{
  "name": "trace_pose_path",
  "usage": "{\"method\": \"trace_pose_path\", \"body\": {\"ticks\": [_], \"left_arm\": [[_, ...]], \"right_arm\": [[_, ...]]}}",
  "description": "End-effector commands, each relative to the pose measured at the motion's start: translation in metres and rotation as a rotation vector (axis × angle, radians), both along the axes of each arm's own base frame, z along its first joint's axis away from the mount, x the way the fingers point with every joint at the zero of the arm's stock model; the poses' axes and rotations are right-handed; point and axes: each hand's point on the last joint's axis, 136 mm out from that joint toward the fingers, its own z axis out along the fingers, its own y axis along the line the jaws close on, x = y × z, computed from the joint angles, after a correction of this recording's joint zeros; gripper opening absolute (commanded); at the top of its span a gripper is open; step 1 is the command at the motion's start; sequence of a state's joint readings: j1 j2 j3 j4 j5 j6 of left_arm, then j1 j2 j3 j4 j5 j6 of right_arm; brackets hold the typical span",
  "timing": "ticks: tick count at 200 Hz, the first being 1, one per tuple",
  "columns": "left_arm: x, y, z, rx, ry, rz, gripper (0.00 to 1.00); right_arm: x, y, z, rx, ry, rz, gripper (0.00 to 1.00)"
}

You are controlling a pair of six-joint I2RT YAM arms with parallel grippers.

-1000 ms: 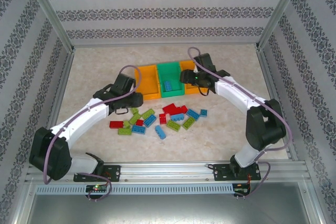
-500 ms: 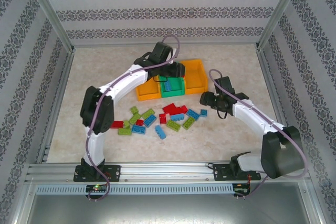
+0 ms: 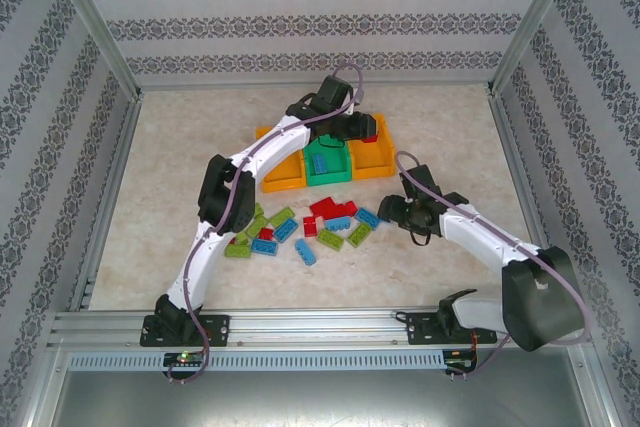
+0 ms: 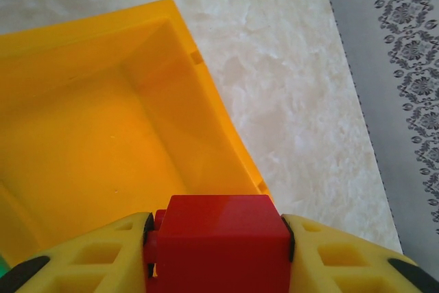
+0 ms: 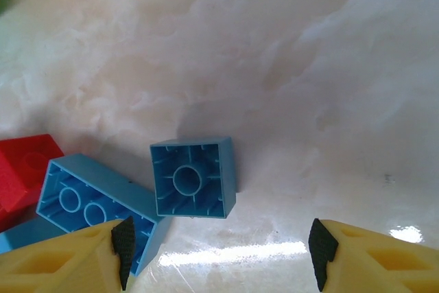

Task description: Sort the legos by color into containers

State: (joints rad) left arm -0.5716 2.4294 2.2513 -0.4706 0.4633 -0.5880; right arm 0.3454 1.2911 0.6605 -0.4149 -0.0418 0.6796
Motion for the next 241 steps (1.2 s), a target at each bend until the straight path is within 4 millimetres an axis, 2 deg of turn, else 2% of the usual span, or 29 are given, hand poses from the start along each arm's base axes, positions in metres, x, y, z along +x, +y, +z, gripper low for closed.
{"method": "trace_pose_path", "body": {"ticks": [1,25,51,98,126,146,157,178,202,225,241], "left_arm": [[-0.005,-0.005,0.004,-0.003,0.03,0.007,0.44],[-0.006,-0.004,0.004,0.01,0.029,0.008,0.51],[-0.01,0.0,0.007,0.044,0.011,0.004,0.63],[-0.025,0.0,0.021,0.09,-0.028,-0.032,0.78],[-0.032,0.004,0.032,0.108,-0.055,-0.034,0.86],[-0.037,0.009,0.042,0.111,-0.08,-0.029,1.0],[-0.039,0.013,0.047,0.113,-0.098,-0.026,1.0],[-0.045,0.026,0.057,0.13,-0.14,-0.006,1.0],[-0.056,0.05,0.062,0.151,-0.201,0.058,1.0],[-0.072,0.087,0.055,0.204,-0.249,0.144,0.99],[-0.084,0.12,0.047,0.281,-0.271,0.209,0.99]], "right_arm": [[0.008,0.003,-0.001,-0.013,0.007,-0.011,0.71],[0.013,0.01,-0.004,-0.001,0.016,-0.002,0.7],[0.018,0.014,-0.008,-0.009,0.024,0.006,0.69],[0.023,0.012,-0.015,-0.049,0.042,0.012,0.62],[0.023,0.012,-0.019,-0.06,0.058,0.021,0.51],[0.024,0.012,-0.019,-0.068,0.061,0.028,0.39],[0.025,0.012,-0.017,-0.072,0.055,0.031,0.32],[0.03,0.014,-0.003,-0.099,0.008,0.047,0.28],[0.041,0.03,0.024,-0.093,-0.074,0.093,0.29],[0.06,0.051,0.053,-0.009,-0.167,0.105,0.28],[0.077,0.069,0.074,0.054,-0.221,0.129,0.28]]}}
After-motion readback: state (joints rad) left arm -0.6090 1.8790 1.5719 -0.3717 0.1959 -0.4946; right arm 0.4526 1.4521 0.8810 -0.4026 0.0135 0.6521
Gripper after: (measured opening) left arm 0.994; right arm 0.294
